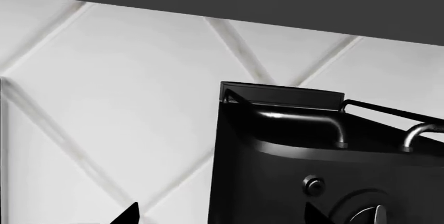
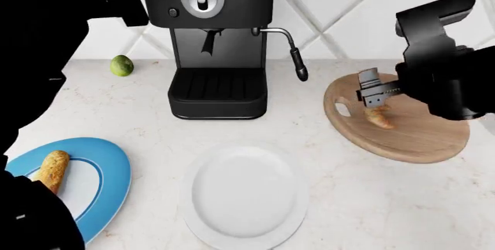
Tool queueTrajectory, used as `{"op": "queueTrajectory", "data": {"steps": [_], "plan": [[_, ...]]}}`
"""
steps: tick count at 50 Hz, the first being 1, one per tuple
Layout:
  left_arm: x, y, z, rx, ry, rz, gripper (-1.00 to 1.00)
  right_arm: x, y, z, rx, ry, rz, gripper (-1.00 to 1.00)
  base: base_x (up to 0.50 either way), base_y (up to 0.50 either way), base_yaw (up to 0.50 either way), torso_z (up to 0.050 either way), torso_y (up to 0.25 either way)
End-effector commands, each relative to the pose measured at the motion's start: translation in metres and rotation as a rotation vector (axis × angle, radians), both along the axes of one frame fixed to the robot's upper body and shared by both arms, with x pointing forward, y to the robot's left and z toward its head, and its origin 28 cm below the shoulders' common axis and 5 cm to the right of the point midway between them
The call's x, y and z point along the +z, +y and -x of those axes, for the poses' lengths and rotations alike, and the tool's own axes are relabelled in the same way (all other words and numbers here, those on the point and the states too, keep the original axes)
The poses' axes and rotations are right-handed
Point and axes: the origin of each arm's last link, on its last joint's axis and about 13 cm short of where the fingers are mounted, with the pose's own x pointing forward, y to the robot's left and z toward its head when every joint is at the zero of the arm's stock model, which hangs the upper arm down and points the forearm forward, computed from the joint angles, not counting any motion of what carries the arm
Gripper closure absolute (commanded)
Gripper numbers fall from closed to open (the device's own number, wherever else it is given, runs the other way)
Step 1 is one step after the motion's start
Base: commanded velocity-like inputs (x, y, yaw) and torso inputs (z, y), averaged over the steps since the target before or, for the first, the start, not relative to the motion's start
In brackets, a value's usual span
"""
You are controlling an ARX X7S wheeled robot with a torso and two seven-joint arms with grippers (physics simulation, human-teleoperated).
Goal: From the different types of pastries on the counter, select a croissant and place it on the cutting board. Then retrieve a jar of jam from the cabinet and place it alongside the croissant on the cutting board.
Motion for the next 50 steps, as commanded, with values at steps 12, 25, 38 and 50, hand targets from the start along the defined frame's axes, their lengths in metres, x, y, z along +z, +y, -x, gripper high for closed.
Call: {"op": "queueTrajectory", "data": {"steps": [12,25,38,50], "plan": [[-0.015,-0.002,0.044,-0.081,0.024,-0.001,-1.0,0.1,0.043,0.109,0.167,-0.64,-0.008,-1.0,0.0,0.0,0.0,0.0,0.0],[-0.024,-0.005,0.048,-0.082,0.017,0.007,-1.0,0.092,0.065,0.137,0.171,-1.01,-0.128,-1.0,0.0,0.0,0.0,0.0,0.0],[-0.025,-0.007,0.046,-0.084,0.021,0.002,-1.0,0.088,0.065,0.149,0.199,-1.14,-0.259,-1.0,0.0,0.0,0.0,0.0,0.0],[-0.029,-0.009,0.047,-0.094,0.012,-0.015,-1.0,0.12,0.089,0.113,0.267,-1.255,-0.36,-1.0,0.0,0.0,0.0,0.0,0.0]]}}
